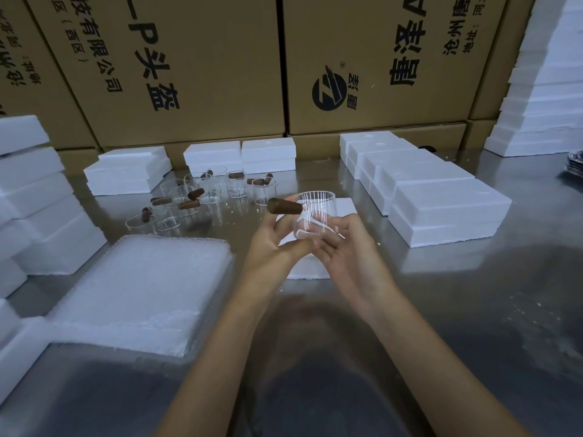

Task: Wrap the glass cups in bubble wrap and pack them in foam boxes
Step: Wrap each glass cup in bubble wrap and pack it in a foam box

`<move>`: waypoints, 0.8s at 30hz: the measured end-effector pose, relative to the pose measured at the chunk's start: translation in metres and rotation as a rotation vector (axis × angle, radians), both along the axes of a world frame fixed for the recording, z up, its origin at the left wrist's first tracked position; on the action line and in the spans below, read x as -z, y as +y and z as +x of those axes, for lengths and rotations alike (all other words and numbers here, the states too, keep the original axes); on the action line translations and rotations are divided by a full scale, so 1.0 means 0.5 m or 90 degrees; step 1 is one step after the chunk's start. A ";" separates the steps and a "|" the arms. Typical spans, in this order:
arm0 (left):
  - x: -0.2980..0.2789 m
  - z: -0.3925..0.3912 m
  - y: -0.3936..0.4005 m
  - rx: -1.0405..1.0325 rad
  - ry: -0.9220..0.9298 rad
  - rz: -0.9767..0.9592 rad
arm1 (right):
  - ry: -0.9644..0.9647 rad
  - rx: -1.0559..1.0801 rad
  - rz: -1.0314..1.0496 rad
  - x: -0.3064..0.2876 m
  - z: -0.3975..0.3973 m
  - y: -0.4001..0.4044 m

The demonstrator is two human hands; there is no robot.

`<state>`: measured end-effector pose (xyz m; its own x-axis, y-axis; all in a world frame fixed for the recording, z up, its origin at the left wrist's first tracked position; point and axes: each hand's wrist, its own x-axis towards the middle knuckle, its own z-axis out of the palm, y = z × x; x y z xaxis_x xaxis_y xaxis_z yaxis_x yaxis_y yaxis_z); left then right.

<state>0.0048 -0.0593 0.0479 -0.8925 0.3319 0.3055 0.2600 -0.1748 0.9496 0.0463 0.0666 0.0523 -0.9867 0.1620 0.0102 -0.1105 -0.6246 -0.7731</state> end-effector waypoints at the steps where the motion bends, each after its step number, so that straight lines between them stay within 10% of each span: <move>1: 0.000 0.000 0.000 -0.017 0.017 -0.005 | -0.002 0.003 0.005 -0.002 0.000 0.001; 12: 0.009 -0.006 -0.001 -0.248 0.173 -0.155 | 0.081 0.219 0.449 -0.005 0.016 0.002; 24: 0.018 0.002 0.000 -0.321 0.500 -0.387 | 0.009 0.280 0.363 -0.003 0.003 0.041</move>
<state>0.0056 -0.0592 0.0388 -0.5974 0.2714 0.7546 0.7363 0.5585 0.3820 0.0476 0.0872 0.0539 -0.8302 0.5105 0.2240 -0.2713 -0.0188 -0.9623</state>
